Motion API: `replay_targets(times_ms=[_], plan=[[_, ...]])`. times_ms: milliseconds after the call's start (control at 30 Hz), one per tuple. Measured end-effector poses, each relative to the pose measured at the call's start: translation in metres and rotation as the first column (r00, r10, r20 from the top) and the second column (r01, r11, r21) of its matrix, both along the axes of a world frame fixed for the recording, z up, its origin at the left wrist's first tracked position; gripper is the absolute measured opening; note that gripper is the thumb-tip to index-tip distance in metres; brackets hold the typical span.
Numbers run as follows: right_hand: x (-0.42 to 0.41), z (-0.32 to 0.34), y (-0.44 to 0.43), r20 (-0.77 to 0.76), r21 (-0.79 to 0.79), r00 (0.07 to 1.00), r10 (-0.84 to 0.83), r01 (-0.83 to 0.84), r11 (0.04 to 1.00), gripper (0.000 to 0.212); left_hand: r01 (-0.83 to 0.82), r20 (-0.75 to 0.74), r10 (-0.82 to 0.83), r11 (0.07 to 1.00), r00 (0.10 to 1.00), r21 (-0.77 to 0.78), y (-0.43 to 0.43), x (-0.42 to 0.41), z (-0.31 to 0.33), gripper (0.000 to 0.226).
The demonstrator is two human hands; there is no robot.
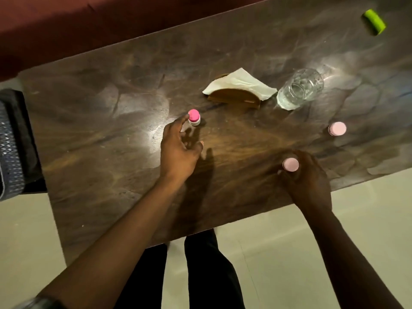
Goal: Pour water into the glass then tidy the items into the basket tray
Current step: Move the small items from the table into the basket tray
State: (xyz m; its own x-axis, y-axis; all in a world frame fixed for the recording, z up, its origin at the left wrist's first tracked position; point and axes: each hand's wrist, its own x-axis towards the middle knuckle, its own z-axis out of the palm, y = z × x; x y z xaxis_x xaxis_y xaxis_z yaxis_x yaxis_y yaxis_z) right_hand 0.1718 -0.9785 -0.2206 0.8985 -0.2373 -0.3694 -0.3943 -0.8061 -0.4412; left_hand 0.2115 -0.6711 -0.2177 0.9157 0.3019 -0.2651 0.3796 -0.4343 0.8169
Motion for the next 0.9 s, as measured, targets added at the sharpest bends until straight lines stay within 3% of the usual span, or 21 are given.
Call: replay_targets(times_ms=[233,400,633,900], plan=[[0.011,-0.019,-0.016,0.01,-0.089,0.998,0.068,-0.066,0.994,0.049,0.018,0.001,-0.018,0.992,1.0,0.124,-0.005,0.035,-0.021,0.074],[0.015,-0.021,-0.016,0.012,-0.085,0.996,0.085,-0.084,0.993,0.038,-0.03,0.017,0.028,0.987,0.999,0.155,-0.004,0.046,-0.028,0.045],[0.017,-0.001,0.023,0.103,-0.088,0.984,0.146,-0.138,0.987,0.033,-0.152,0.08,0.152,0.988,0.985,-0.014,0.02,0.031,-0.011,0.027],[0.029,0.039,0.124,0.149,0.034,0.947,0.285,-0.293,0.955,0.037,-0.365,0.115,0.382,0.92,0.917,-0.144,0.101,-0.025,0.036,0.03]])
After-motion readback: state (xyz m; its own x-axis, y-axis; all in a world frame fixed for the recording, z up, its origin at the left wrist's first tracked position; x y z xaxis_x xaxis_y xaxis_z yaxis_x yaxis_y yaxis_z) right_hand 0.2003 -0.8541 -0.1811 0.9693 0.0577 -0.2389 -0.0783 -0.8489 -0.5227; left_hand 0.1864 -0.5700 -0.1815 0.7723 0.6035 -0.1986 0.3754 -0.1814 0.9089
